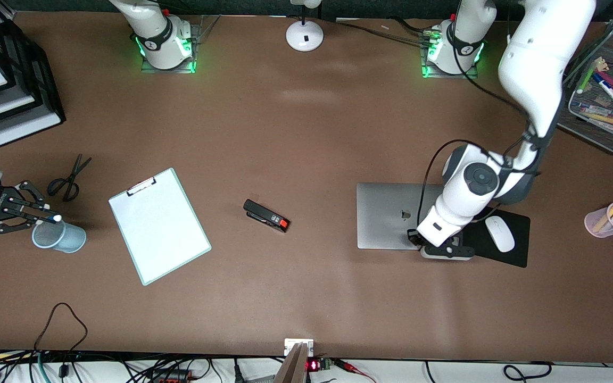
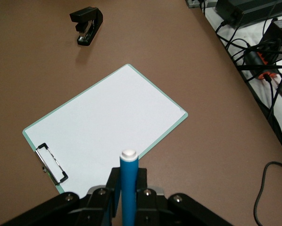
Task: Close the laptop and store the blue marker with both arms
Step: 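Press the lid shut with the left gripper while the right gripper nears the cup, then lower the marker into the mesh cup while the left gripper withdraws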
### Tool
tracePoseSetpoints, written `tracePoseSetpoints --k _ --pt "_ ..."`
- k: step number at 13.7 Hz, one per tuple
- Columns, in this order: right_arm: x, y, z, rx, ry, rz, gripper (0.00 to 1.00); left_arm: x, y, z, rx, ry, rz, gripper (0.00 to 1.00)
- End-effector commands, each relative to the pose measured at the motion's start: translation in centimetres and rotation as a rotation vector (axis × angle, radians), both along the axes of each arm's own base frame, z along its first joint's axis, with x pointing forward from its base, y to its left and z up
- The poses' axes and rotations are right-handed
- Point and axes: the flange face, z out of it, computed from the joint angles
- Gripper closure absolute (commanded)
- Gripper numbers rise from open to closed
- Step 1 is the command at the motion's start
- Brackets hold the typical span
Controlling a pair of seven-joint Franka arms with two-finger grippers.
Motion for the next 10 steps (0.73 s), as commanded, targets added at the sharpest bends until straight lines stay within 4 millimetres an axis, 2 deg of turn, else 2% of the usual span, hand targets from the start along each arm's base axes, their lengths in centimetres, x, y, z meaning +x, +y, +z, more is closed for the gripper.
tracePoseSetpoints --k 1,2,4,6,8,9,10 --pt "0.9 -1.8 0.2 0.078 -0.042 0.021 0.94 -2.1 0.1 6.8 0.120 0.076 -0.042 1.00" --pt "1.2 -2.5 0.4 0.103 -0.059 0.014 0.94 -2.9 0.2 8.7 0.147 0.109 -0.066 1.00" --pt "1.9 -3.1 0.6 0.131 -0.099 0.017 0.94 -5.0 -1.3 12.2 0.177 0.166 -0.113 0.97" --pt "2.2 -3.2 0.5 0.163 -0.136 0.016 0.94 -6.9 -1.6 15.5 0.215 0.222 -0.132 0.97" --pt "1.9 -3.9 -1.3 0.180 -0.122 0.016 0.94 -8.4 -1.4 19.3 0.204 0.279 -0.181 0.95" --pt "1.7 -4.0 -2.4 0.195 -0.105 0.025 0.94 -8.8 -1.1 21.6 0.192 0.292 -0.196 0.84" --pt "1.4 -4.4 -3.3 0.205 -0.097 0.029 0.94 -9.2 -0.8 23.1 0.198 0.307 -0.199 0.62"
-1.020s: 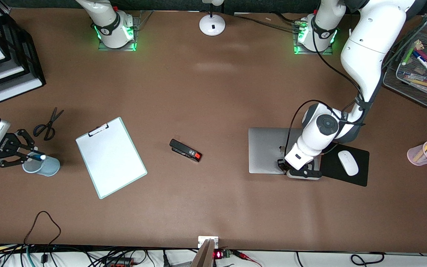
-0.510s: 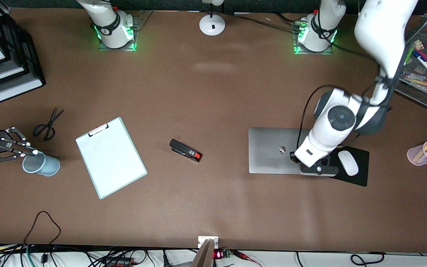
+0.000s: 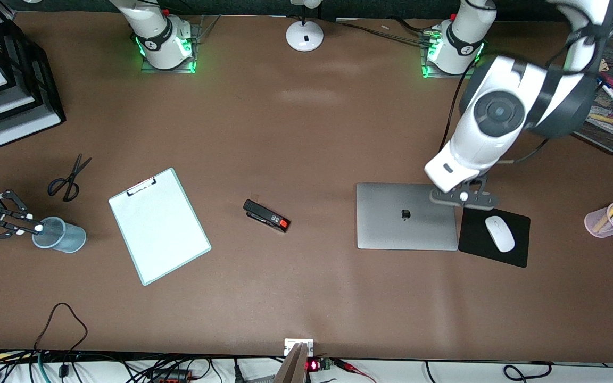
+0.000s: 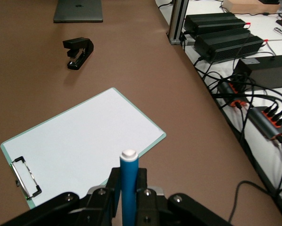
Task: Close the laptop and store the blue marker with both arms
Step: 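Lower the marker into the mesh cup while the left gripper withdraws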
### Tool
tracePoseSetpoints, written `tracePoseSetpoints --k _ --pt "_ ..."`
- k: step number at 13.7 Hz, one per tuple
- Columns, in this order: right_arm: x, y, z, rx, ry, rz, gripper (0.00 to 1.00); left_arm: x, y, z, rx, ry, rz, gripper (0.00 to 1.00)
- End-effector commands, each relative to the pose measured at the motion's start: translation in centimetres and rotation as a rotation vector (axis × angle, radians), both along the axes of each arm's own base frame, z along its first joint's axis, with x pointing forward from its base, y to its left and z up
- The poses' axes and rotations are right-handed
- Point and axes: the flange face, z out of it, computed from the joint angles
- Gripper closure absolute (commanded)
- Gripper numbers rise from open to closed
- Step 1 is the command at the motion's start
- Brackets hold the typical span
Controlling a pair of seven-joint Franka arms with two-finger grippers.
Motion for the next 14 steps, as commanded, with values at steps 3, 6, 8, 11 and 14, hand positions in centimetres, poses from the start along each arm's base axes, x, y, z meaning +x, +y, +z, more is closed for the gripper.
tracePoseSetpoints --k 3,6,8,11,14 --pt "-0.9 -3.0 -3.4 0.057 -0.003 0.009 0.94 -0.7 1.8 7.8 -0.039 0.049 0.002 0.00" --pt "-0.3 -3.8 -4.0 0.061 -0.021 0.000 0.94 -0.8 3.4 10.9 -0.095 0.071 0.035 0.00" --pt "0.1 -3.7 -5.2 0.105 -0.035 -0.021 0.94 -0.6 6.1 12.6 -0.168 0.089 0.048 0.00" --pt "0.1 -4.4 -7.1 0.131 -0.047 -0.037 0.94 -2.9 11.1 15.7 -0.191 0.045 0.011 0.00" --pt "-0.1 -4.9 -8.0 0.127 -0.038 -0.050 0.94 -4.7 15.1 15.3 -0.179 0.034 0.020 0.00"
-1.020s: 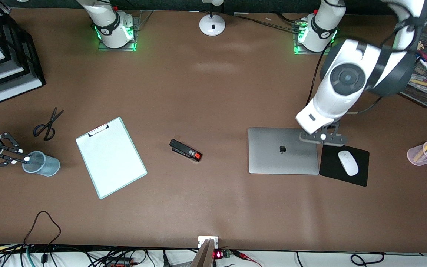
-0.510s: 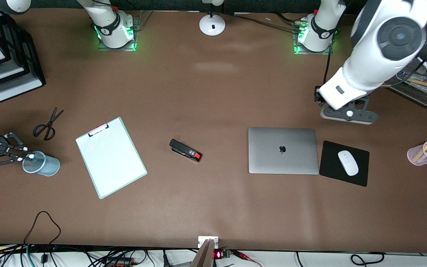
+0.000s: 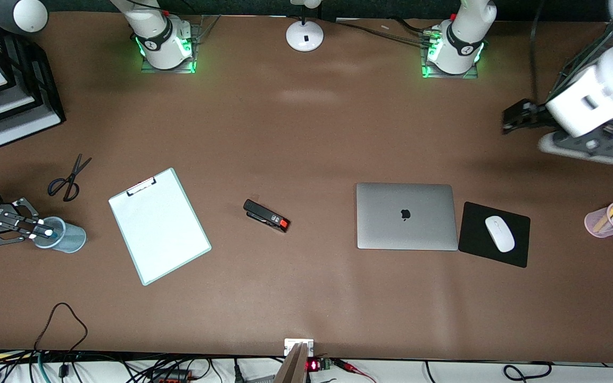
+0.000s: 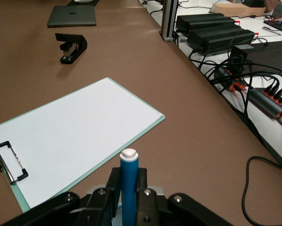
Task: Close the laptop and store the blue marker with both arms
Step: 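Lower the marker into the mesh cup while the left gripper withdraws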
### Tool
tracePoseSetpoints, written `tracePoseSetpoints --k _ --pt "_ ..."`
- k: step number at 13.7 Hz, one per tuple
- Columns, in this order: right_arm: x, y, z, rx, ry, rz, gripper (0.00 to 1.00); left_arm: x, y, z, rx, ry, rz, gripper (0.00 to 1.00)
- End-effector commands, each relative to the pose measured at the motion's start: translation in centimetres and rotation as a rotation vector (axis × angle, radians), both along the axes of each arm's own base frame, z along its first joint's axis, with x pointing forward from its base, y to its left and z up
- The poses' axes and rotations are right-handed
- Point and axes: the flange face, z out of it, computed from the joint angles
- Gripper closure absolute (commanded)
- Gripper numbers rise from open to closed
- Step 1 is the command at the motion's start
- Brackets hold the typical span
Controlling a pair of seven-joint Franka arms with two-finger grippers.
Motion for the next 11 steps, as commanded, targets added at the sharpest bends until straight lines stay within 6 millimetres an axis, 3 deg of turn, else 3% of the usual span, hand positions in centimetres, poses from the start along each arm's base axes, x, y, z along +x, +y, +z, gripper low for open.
tracePoseSetpoints --k 1,5,11 --pt "0.5 -0.8 0.2 0.020 -0.036 -0.007 0.94 -2.4 2.3 -0.8 -0.008 -0.001 -0.003 0.00" --pt "-0.2 -2.4 -1.8 0.011 -0.017 -0.040 0.94 -1.9 2.5 -1.6 -0.003 -0.026 0.006 0.00" --pt "-0.8 -2.8 -3.2 -0.011 0.013 -0.019 0.93 -2.1 3.0 -1.0 0.024 -0.039 0.078 0.00"
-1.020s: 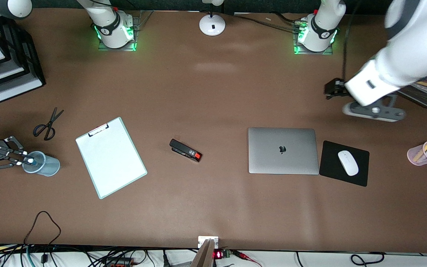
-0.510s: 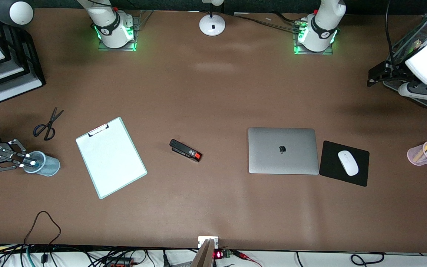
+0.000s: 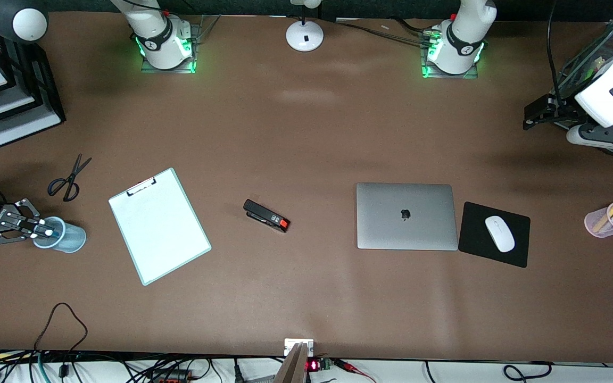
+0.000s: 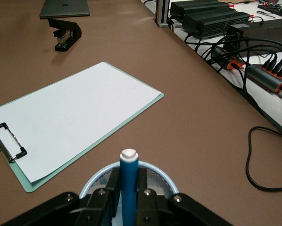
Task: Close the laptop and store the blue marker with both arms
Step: 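Lower the marker into the mesh cup while the left gripper withdraws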
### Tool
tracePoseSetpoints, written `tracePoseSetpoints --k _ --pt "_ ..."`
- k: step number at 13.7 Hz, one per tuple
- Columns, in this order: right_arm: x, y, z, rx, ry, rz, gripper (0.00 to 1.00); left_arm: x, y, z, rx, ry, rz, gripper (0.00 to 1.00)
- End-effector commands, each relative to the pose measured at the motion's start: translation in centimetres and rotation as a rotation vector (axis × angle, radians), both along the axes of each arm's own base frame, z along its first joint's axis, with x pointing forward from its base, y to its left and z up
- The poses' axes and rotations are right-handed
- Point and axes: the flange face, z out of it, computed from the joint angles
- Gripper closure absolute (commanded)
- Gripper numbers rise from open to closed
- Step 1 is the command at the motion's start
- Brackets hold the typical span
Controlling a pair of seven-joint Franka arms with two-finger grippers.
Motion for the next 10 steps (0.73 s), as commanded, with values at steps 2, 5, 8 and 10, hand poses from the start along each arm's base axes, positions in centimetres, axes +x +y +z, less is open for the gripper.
tracePoseSetpoints --k 2,5,8,10 --pt "-0.04 -0.64 -0.12 -0.027 0.001 0.032 0.93 -0.41 0.11 0.48 0.015 -0.014 0.023 0.00" --pt "-0.23 -0.68 -0.76 -0.026 0.015 0.030 0.88 -0.15 0.10 0.00 0.016 -0.006 0.023 0.00" --pt "-0.20 -0.63 -0.53 -0.016 0.032 0.015 0.00 -0.24 0.35 0.21 0.016 -0.008 0.028 0.00" --pt "-0.24 -0.74 0.02 -0.012 0.038 0.009 0.00 -0.22 0.27 0.11 0.016 -0.005 0.028 0.00"
